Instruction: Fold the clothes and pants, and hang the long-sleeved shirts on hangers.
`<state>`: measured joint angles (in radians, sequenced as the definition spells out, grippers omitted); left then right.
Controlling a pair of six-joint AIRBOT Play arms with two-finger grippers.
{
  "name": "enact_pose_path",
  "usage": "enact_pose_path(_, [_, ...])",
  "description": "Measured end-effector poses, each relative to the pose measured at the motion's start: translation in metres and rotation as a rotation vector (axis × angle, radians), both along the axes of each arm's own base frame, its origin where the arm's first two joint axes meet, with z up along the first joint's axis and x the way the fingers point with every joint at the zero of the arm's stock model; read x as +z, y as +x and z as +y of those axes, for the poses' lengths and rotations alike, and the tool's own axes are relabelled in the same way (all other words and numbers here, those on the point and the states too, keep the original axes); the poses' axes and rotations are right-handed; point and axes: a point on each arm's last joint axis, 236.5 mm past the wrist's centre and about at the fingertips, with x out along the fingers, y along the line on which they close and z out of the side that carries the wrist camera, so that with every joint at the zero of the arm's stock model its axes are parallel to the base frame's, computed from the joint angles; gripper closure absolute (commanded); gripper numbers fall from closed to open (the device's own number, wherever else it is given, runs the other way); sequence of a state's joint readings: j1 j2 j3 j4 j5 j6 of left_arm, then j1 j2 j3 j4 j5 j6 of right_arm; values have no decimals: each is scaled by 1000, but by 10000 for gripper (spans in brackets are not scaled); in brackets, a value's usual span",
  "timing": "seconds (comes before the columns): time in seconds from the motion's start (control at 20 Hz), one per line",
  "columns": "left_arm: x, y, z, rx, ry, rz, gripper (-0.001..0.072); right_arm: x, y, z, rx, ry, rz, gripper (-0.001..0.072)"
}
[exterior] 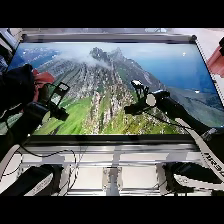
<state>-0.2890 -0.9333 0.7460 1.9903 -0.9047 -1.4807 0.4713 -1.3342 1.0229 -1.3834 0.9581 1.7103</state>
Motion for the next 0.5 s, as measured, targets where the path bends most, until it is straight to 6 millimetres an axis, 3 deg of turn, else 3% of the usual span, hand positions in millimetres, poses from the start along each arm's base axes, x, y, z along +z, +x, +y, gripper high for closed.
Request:
enact_pose_path(0.1, [-6, 22, 35, 36, 69, -22, 385, 0, 0, 0, 0, 1, -2, 698])
enact_pose_path(0.2, [-20, 37, 76, 115, 103, -1, 139, 0, 1, 0, -1, 2, -3, 699])
enact_pose_path(0.25, [-26, 43, 95, 157, 115, 8, 77, 0, 1, 1, -1, 3, -5, 699])
enact_pose_path(0.35, [-36, 52, 130, 243, 120, 25, 77, 0, 1, 1, -2, 5, -4, 699])
enact_pose_path(0.5, [-36, 68, 163, 319, 117, 5, 88, 1, 0, 5, -8, 22, 3, 699])
